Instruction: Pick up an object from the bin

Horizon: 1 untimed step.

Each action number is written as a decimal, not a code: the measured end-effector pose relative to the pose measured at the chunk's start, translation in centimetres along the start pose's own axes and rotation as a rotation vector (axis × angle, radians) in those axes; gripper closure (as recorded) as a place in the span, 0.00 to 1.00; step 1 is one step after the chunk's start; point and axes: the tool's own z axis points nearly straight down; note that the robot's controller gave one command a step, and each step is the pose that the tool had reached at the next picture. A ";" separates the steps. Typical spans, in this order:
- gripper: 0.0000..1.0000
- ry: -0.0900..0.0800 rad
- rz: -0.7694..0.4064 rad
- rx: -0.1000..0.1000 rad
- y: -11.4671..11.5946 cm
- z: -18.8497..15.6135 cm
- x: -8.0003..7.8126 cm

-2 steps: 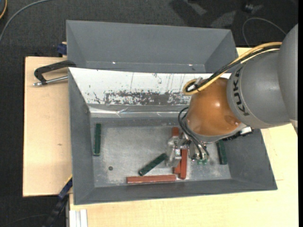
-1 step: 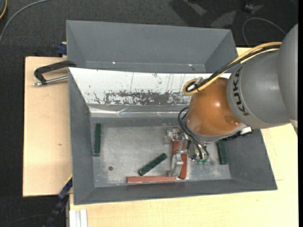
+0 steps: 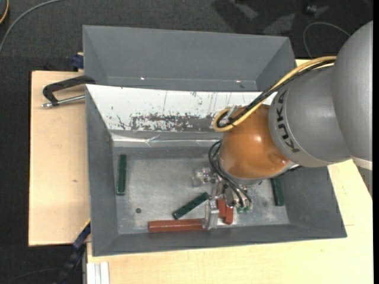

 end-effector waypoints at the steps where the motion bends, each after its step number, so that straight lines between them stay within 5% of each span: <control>1: 1.00 0.004 0.002 0.000 -0.1 0.1 0.1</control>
Offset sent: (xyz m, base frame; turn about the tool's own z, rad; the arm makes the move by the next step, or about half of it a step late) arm 0.0000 0.0000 0.0000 0.0000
